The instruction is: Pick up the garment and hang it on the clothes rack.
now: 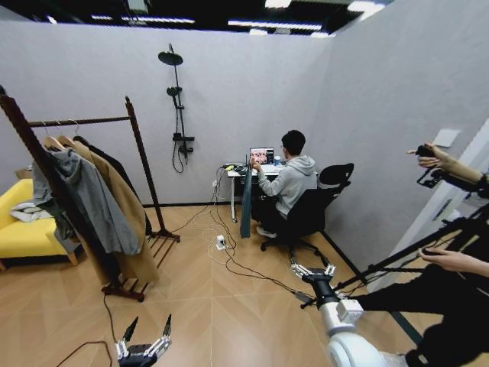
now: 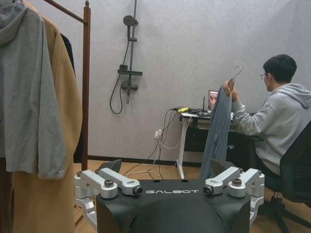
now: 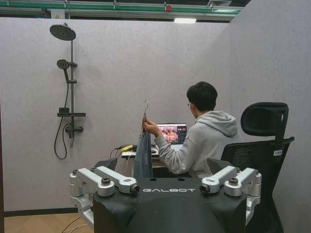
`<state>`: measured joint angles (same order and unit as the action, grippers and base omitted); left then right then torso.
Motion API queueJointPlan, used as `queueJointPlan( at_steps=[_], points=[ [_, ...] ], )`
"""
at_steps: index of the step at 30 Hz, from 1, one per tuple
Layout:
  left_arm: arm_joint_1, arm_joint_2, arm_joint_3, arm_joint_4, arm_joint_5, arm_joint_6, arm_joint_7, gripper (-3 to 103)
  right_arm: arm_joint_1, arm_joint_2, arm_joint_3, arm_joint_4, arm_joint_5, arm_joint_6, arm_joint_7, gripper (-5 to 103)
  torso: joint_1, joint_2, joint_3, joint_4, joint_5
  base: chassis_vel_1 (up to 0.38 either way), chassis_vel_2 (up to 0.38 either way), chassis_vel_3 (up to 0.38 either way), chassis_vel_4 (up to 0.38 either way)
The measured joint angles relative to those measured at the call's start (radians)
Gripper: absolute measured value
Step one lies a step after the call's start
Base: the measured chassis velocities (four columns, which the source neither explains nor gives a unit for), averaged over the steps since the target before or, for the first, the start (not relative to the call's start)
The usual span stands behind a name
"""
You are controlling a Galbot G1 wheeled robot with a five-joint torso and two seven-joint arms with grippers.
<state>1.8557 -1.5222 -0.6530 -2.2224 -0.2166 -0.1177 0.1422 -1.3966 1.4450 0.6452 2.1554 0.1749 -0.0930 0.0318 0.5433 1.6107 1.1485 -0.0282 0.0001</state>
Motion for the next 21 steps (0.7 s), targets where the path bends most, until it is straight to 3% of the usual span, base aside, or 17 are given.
queueJointPlan(
  at_steps=[10, 21],
  points=[
    [0.000, 0.000, 0.000, 0.000, 0.000, 0.000, 0.000, 100, 0.003, 0.001, 0.001, -0.005, -0.001, 0.001, -0.003, 100, 0.000, 0.000, 0.000, 0.0000, 0.0001, -0.244, 0.253, 0.244, -0.232],
    [0.000, 0.000, 0.000, 0.000, 0.000, 0.000, 0.000, 100, -0.002, 0.001, 0.017, -0.025, -0.001, 0.032, -0.024, 100, 0.000, 0.000, 0.000, 0.0000, 0.0000, -0.349, 0.338, 0.339, -0.351]
  ],
)
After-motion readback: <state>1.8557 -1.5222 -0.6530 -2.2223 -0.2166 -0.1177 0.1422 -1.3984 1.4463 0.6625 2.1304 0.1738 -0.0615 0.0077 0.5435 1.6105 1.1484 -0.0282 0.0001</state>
